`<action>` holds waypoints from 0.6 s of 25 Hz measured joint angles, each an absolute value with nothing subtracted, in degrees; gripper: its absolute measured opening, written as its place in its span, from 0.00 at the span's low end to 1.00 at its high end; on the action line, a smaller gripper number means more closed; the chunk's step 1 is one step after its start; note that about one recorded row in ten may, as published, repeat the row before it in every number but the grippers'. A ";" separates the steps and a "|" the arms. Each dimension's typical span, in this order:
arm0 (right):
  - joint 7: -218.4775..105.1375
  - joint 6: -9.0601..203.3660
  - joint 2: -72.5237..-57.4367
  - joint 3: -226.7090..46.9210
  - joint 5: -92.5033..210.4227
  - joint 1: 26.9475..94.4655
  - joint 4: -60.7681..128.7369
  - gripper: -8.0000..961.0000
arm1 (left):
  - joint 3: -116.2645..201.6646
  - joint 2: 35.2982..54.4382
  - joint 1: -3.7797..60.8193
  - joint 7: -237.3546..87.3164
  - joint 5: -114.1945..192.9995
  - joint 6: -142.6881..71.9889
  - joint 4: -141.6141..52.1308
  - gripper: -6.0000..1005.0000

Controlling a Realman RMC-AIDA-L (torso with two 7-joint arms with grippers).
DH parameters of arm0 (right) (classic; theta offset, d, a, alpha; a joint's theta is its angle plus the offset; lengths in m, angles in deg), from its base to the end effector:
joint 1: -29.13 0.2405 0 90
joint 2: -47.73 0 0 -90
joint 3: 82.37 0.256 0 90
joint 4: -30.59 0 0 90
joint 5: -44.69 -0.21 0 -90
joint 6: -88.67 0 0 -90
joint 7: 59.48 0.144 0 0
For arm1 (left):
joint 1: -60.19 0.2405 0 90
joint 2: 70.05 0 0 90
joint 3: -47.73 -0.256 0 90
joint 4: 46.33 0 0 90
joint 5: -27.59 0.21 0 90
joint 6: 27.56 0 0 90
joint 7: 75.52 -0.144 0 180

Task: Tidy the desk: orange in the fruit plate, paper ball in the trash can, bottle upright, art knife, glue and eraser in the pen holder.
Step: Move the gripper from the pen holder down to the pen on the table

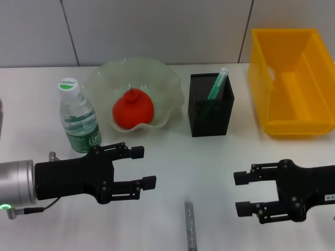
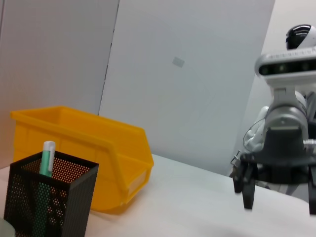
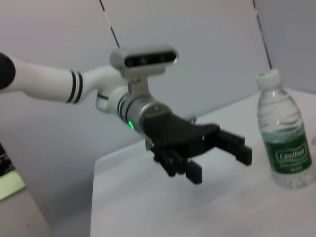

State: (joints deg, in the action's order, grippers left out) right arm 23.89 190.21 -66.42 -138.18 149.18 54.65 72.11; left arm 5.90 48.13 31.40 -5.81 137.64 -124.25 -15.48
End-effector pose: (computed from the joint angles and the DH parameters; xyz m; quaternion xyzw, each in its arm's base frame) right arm 0.2530 0.2917 0.0156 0.9535 -0.1802 -0.2415 0.0035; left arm -0.2593 0.3001 -0.0122 -0.9381 -0.1657 -0.2954 0.0725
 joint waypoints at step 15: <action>71.03 191.82 -64.74 -138.94 167.63 69.45 78.94 0.73 | 6.52 47.85 33.23 -9.15 137.20 -123.86 -15.38 0.71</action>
State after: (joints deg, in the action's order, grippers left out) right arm 71.03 191.82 -64.74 -138.94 167.63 69.45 78.94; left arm 6.52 47.85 33.23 -9.15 137.20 -123.86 -15.38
